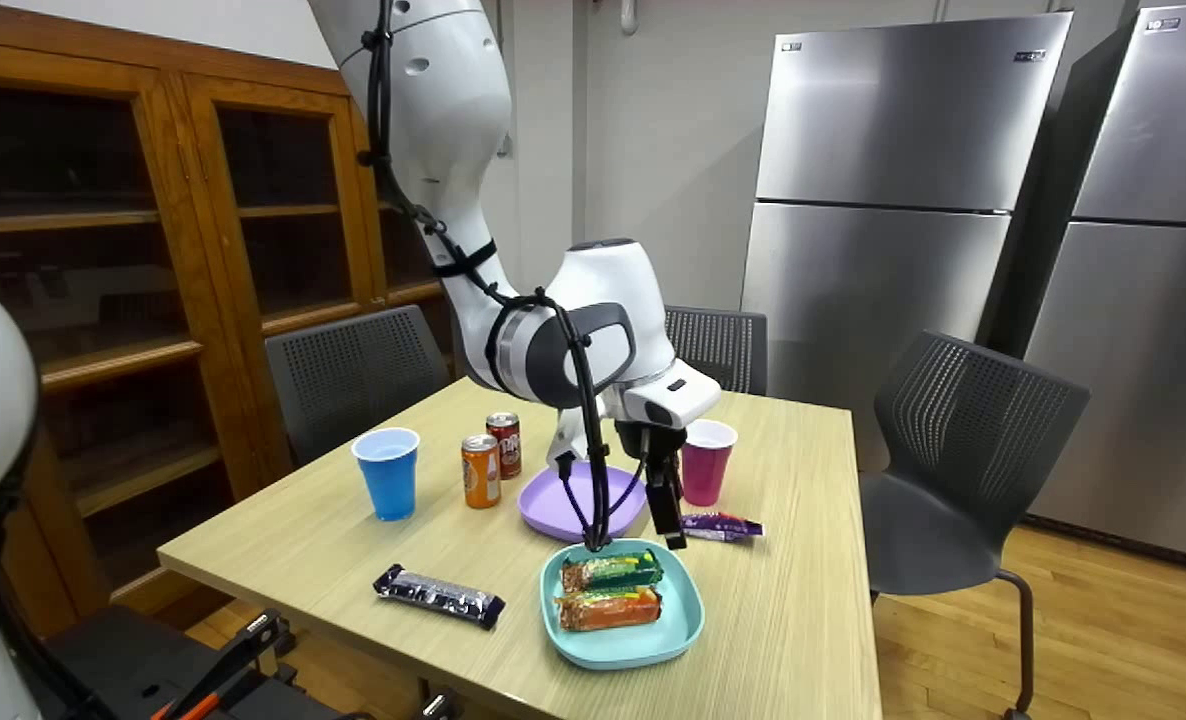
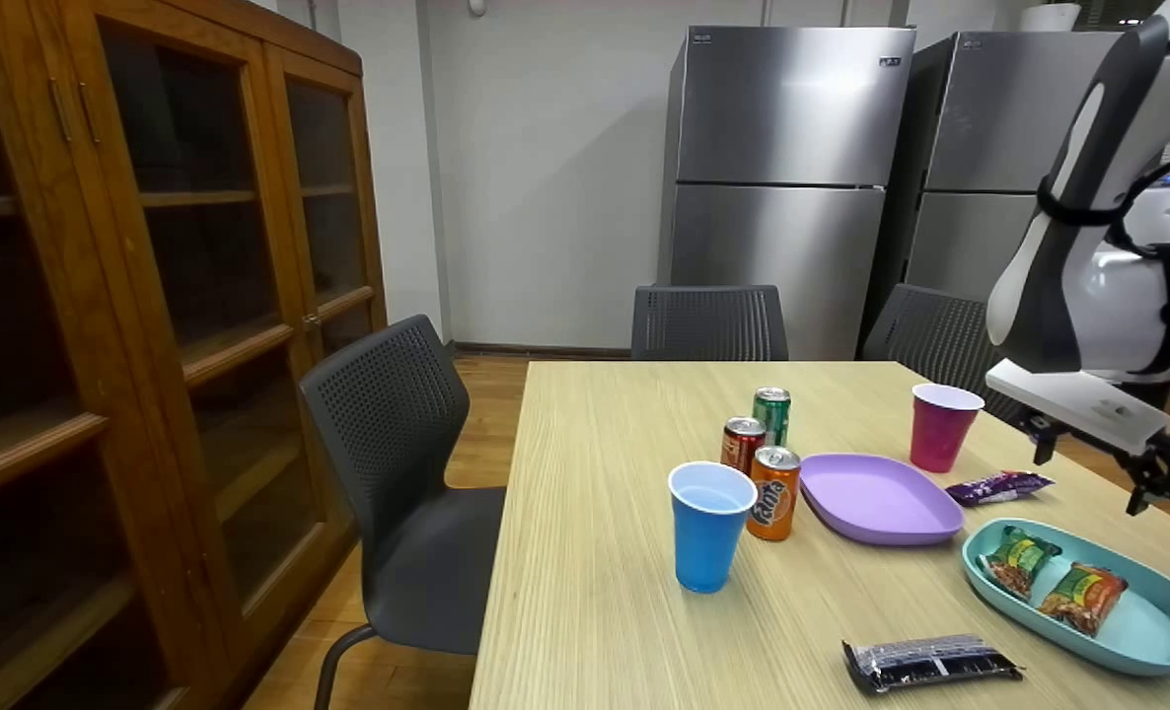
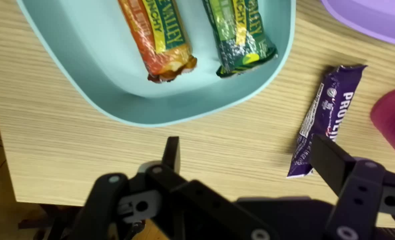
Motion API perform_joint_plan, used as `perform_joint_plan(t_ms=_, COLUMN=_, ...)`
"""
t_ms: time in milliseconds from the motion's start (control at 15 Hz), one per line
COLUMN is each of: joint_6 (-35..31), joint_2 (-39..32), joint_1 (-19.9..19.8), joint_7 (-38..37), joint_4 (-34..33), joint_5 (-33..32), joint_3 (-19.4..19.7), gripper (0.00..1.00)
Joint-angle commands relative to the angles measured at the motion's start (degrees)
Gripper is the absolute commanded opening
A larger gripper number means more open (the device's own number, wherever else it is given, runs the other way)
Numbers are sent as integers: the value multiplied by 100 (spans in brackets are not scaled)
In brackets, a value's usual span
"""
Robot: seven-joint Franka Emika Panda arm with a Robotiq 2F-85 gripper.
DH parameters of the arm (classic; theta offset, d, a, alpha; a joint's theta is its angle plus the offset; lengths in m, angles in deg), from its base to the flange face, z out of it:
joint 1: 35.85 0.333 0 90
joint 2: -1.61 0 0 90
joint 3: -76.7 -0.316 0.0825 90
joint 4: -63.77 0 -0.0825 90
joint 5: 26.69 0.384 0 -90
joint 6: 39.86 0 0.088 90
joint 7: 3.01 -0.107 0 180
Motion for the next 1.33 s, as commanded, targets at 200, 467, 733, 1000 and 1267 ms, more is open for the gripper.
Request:
perform_joint_plan(t_ms=200, joint_6=182, joint_2=-408, joint_1=-936, joint_7=-43, joint_4=-1015, joint_5=186, joint_3=-636, gripper=100)
perform_joint_plan(t_ms=467, joint_6=320, joint_2=-887, joint_1=-1290, joint_7=1, joint_4=-1661, joint_5=186, joint_3=-894, gripper=100)
perform_joint_plan(t_ms=733, joint_6=526, joint_2=-1392, joint_1=-1489, joint_7=24, joint_4=-2255, joint_5=157, joint_3=-1047, gripper=100)
perform_joint_plan(t_ms=1000, joint_6=761, joint_2=-1794, joint_1=-1627, joint_7=14, joint_4=-2841, joint_5=161, joint_3=-1176, gripper=100)
perform_joint_plan(t_ms=1267, joint_6=1056, joint_2=-2153, joint_1=-1675, joint_7=-27, joint_4=-3382, joint_5=127, joint_3=-1197, gripper=100)
